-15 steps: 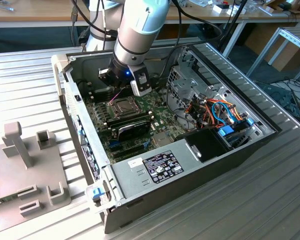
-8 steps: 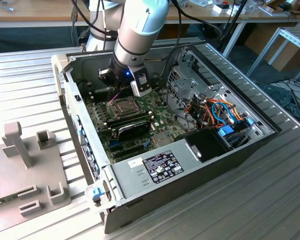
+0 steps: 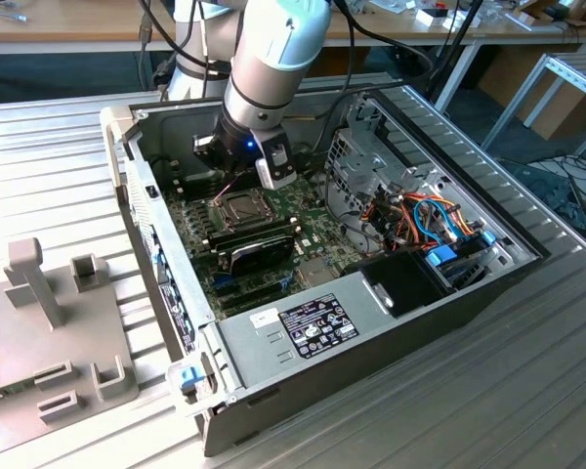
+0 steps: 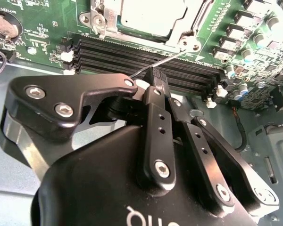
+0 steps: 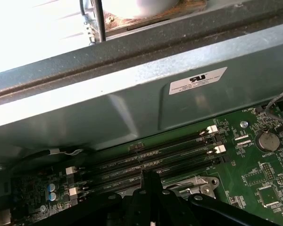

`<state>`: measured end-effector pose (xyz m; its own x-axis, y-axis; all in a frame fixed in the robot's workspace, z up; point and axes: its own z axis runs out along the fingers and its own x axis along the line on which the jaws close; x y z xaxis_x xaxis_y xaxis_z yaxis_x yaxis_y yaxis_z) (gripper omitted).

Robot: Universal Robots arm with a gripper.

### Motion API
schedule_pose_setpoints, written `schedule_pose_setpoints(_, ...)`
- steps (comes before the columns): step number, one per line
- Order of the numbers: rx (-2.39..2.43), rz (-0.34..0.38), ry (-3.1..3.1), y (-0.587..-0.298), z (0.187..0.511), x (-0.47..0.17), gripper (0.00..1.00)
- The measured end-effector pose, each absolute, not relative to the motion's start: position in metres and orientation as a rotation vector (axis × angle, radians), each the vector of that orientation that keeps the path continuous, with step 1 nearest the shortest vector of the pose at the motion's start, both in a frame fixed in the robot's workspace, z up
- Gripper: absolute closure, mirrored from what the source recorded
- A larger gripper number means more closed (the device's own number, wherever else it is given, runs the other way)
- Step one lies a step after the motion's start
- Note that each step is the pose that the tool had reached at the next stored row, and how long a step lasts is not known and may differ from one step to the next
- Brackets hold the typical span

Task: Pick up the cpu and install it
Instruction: 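Install the first cpu locking lever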

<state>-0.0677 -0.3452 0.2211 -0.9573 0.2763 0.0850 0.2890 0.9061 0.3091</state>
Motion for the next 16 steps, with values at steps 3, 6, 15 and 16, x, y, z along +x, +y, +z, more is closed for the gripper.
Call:
schedule_pose_setpoints(3, -0.449, -0.500, -3.029, -0.3452, 0.2200, -0.0670, 0.89)
schedule_pose_setpoints(6, -0.449, -0.500, -3.029, -0.3452, 0.2188, -0.0658, 0.89)
schedule_pose_setpoints(15, -0.449, -0.500, -3.029, -0.3452, 0.2170, -0.0601, 0.89)
schedule_pose_setpoints(16, -0.449, -0.500, -3.029, -0.3452, 0.2168, -0.0594, 0.89)
